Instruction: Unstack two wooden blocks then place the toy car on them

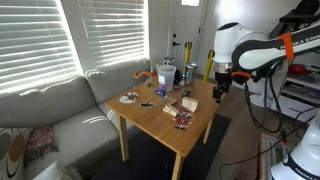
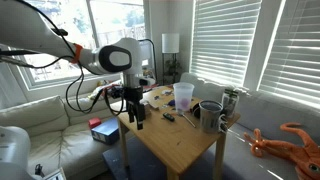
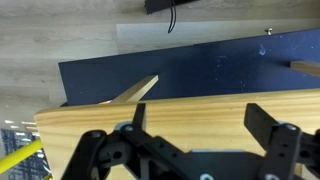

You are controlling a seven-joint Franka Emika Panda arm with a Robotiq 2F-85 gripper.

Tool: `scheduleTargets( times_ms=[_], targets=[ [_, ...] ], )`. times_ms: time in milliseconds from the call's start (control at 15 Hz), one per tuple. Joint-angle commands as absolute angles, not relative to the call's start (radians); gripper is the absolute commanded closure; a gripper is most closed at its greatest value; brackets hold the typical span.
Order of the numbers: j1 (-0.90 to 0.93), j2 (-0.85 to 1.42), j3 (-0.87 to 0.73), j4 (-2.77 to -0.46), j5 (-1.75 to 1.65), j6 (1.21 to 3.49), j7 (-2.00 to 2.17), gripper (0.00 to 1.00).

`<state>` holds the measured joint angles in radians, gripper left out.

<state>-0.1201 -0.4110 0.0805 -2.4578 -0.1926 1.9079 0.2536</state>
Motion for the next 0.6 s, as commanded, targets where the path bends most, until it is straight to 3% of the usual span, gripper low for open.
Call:
scheduleTargets(
  times_ms=[0,533],
  targets=[
    [-0.101,-0.41,0.063,-2.456,-0.199,1.905,0.259,0.0],
    [-0.03,-0.435,0.076,-2.416,-0.152,2.047,0.223,0.0]
  ],
)
